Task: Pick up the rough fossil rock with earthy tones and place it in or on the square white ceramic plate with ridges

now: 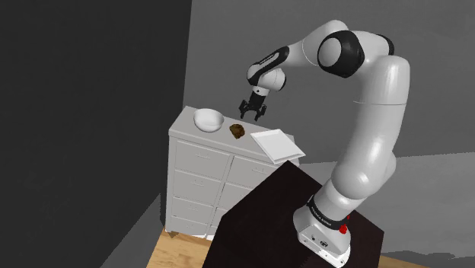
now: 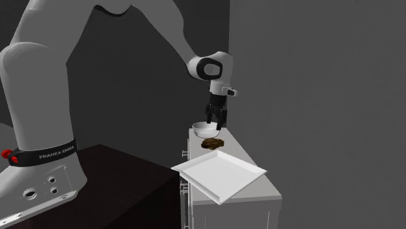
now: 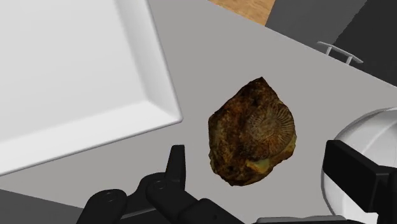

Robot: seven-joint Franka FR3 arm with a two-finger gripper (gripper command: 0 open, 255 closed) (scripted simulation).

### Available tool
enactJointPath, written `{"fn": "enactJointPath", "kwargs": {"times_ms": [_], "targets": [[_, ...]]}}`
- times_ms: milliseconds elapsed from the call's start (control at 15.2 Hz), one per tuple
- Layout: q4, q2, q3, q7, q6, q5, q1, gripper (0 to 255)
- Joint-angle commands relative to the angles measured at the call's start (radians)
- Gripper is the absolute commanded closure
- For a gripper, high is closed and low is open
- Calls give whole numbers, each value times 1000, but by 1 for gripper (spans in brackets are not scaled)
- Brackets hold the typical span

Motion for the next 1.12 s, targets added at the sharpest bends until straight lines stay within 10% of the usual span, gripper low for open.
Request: {"fn": "enactJointPath", "kwargs": {"times_ms": [0, 990, 1056], "targets": [[34, 47, 3, 0, 8, 15, -12, 0], [26, 115, 25, -21, 82, 47, -18, 0], [26, 115, 25, -21, 82, 47, -18, 255]]}}
